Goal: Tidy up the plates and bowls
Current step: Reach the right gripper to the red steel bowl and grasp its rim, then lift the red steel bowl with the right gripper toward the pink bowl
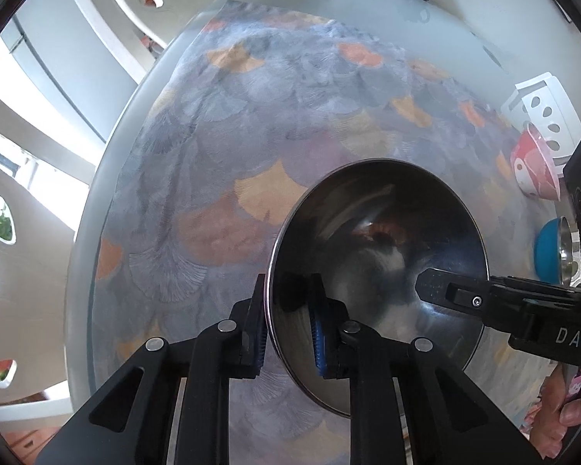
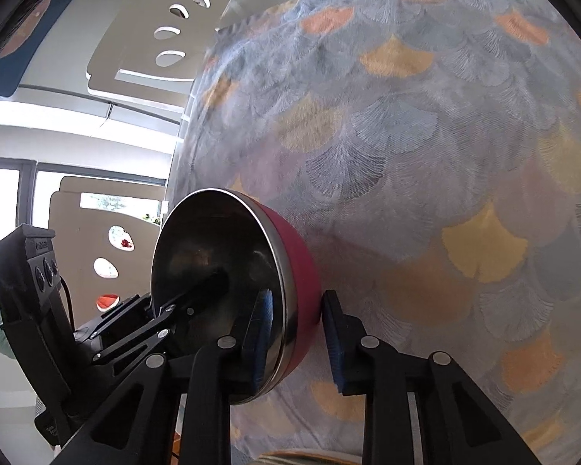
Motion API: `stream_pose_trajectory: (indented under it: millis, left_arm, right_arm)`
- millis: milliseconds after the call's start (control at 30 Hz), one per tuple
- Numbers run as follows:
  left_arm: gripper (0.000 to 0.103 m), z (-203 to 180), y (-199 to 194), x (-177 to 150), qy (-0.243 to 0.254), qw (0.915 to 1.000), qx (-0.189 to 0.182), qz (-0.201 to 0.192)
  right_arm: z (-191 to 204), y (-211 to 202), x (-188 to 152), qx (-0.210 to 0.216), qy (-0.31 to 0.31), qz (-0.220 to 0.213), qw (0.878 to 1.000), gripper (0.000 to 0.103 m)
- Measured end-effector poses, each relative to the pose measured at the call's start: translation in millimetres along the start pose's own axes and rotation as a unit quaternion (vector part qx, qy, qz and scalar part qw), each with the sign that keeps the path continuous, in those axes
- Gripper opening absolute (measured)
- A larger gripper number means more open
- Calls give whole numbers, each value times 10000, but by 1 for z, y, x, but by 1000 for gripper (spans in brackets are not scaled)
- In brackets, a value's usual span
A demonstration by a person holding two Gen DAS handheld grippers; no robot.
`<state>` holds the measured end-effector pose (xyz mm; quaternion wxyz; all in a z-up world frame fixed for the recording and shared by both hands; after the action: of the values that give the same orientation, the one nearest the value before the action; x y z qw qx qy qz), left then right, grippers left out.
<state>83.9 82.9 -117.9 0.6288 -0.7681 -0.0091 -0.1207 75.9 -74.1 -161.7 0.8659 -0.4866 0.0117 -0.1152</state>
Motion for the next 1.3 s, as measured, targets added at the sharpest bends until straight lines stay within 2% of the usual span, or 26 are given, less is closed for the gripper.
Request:
stream_pose_trajectory:
  millis: [300,567,767,1033,1133,1300]
  left_arm:
    - [16,-33,-27,-7,143,9997,96,-178]
    - [16,-80,-51,-1,187,9993,131,-298]
    - [16,-124,-58,3,370,9987,128,-322]
    - [17,-189,-61,10,595,9979,-105,-242]
    - [17,-212,-61,14,586,9978,-259,-171]
    - [18,-256,-64,25,860,9954,-330,-252]
  right_arm:
    - [-7,-37,-9,27,-47,-165,9998,25]
    - [-21,-83,-7,103,-145,-313,9994,25]
    - [-48,-124,-5,127,-82,-476,9988,25]
    - [-95,-177,-5,122,156,-579,9981,25]
    - [-108,-197,0,-19,154,-646,9978,25]
    - [-133,-233,7,-178,139,-759,9969,25]
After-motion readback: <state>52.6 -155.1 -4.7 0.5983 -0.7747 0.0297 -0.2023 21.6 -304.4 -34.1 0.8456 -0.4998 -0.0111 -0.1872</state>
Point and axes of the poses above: each gripper's, at about its wrist camera, not at the fingertips, and y roughly the way its jaws point, z to its left, x to its top, the point moved 5 cm from there along y, roughly the way its jaws point, and after that the axes turned 3 degrees about -y, right-handed, at the moved point
